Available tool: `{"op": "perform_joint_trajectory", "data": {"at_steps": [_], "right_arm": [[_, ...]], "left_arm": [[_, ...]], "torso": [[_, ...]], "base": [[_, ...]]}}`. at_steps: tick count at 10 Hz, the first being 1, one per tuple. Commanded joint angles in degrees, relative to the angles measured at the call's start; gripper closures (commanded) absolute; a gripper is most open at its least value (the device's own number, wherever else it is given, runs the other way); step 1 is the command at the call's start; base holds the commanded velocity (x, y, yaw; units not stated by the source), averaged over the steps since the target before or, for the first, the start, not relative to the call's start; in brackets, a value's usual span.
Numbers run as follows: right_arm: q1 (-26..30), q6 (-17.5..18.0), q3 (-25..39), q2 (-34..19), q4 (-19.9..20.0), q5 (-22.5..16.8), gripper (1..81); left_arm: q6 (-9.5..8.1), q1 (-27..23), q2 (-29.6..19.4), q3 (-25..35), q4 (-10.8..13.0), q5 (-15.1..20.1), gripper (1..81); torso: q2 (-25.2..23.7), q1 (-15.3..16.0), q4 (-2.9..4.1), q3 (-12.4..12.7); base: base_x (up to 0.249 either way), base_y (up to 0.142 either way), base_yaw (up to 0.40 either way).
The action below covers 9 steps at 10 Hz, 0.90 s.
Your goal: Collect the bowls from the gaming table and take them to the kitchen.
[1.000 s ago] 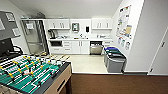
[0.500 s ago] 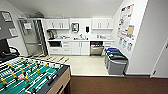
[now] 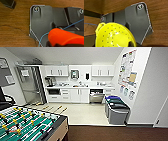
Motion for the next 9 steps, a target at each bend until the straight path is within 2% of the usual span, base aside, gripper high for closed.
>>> {"op": "perform_joint_trajectory", "data": {"at_steps": [1, 9], "right_arm": [[2.3, -0.2, 0.5, -1.2, -0.7, -2.9, 81.1], [2.2, -0.2, 0.5, -1.2, -0.7, -2.9, 81.1]], "left_arm": [[0.31, -1.8, -0.6, -0.2, 0.7, 3.1, 81.1], [0.48, -1.8, -0.4, -0.2, 0.7, 3.1, 81.1]], "torso": [[0.0, 0.0, 0.0, 0.0], [0.0, 0.0, 0.0, 0.0]], "base": [[0.21, -0.089, 0.0], [0.21, -0.091, 0.0]]}}
